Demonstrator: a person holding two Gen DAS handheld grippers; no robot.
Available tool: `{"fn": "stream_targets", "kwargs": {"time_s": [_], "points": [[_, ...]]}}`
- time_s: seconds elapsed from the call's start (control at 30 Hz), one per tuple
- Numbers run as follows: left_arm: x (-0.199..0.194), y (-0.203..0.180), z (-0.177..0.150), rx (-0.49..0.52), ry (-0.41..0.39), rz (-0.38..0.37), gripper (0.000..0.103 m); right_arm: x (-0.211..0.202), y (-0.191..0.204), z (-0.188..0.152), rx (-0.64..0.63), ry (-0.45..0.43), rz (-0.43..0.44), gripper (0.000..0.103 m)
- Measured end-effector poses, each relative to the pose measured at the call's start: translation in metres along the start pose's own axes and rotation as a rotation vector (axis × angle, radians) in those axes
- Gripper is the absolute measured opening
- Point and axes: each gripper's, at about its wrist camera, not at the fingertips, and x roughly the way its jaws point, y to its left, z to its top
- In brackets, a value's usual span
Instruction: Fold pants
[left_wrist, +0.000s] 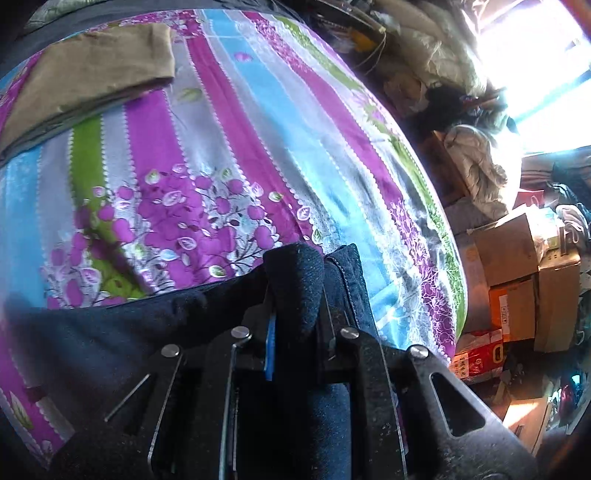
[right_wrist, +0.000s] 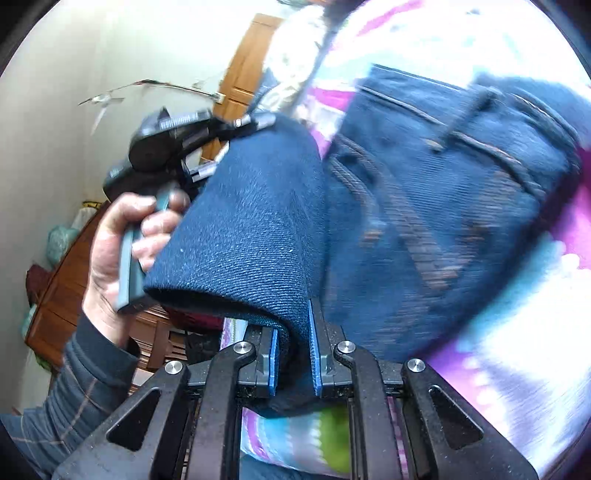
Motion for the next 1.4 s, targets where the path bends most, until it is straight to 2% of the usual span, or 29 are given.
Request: {"fn": "stream_targets", "kwargs": {"time_s": [0.1,0.13,0.2,0.33,0.47,0.5,0.57,0.6,0.67,0.8,0.93,1.0,1.1,1.17,1.2,1.23,1.27,1.3,1.33,1.37,1.4], "points": [[0.022,-0.008,0.001,-0.043,0.035,-0.006,0.031,-0.017,0.001,0.000,-0.082,-0.034,-0.095,0.023],[0.025,-0.008,0.000,-0.053,0.035,-0.018,0.036,-0.022,0.004,0.000,-0.099,-0.050,-0.114,0.028],[0.025,-0.013,-0.002,-0.049,0.028,-0.024,0.040,-0.031,0.011,0.002,-0.125,-0.082,-0.131,0.036],[0.025,-0.020,-0.003,-0.074,0.019,-0.071,0.040,-0.035,0.015,0.016,-0.108,-0.109,-0.103,0.045],[0.027,-0.017,-0.005,-0.089,0.010,-0.083,0.040,-0.043,0.004,0.029,-0.070,-0.133,-0.103,0.045],[0.028,-0.019,-0.005,-0.087,0.010,-0.085,0.040,-0.048,-0.002,0.036,-0.045,-0.131,-0.095,0.045],[0.030,-0.022,-0.006,-0.082,0.010,-0.084,0.040,-0.046,-0.004,0.053,-0.017,-0.117,-0.071,0.022],[0.030,-0.023,-0.005,-0.080,0.008,-0.087,0.040,-0.049,-0.003,0.058,-0.015,-0.121,-0.063,0.017],[0.031,-0.024,-0.005,-0.087,-0.001,-0.093,0.040,-0.060,0.003,0.065,-0.006,-0.139,-0.025,0.016],[0.030,-0.037,-0.003,-0.055,-0.016,-0.120,0.039,-0.076,-0.003,0.072,0.022,-0.178,-0.010,0.016],[0.044,-0.045,-0.003,-0.047,0.005,-0.114,0.040,-0.083,-0.032,0.053,0.083,-0.150,-0.073,0.016],[0.051,-0.043,-0.006,-0.055,0.017,-0.123,0.040,-0.084,-0.044,0.047,0.107,-0.152,-0.078,0.014],[0.050,-0.050,-0.011,-0.023,0.008,-0.108,0.040,-0.083,-0.040,0.048,0.075,-0.148,-0.096,0.014],[0.038,-0.052,-0.012,-0.019,-0.009,-0.123,0.040,-0.085,-0.034,0.052,0.041,-0.128,-0.119,0.020],[0.024,-0.053,-0.014,-0.004,-0.041,-0.131,0.040,-0.091,-0.029,0.054,0.013,-0.134,-0.145,0.031],[0.007,-0.052,-0.018,0.017,-0.083,-0.126,0.040,-0.103,-0.021,0.054,-0.033,-0.157,-0.190,0.049],[-0.010,-0.051,-0.023,0.044,-0.124,-0.108,0.041,-0.120,-0.012,0.055,-0.080,-0.188,-0.232,0.054],[-0.029,-0.048,-0.033,0.078,-0.171,-0.080,0.043,-0.136,-0.005,0.057,-0.116,-0.221,-0.256,0.055],[-0.050,-0.044,-0.046,0.120,-0.221,-0.044,0.049,-0.150,0.003,0.060,-0.153,-0.252,-0.277,0.055],[-0.066,-0.040,-0.061,0.153,-0.259,-0.017,0.054,-0.160,0.016,0.065,-0.208,-0.274,-0.279,0.055],[-0.080,-0.032,-0.081,0.174,-0.282,-0.014,0.060,-0.159,0.029,0.075,-0.271,-0.258,-0.253,0.055]]}}
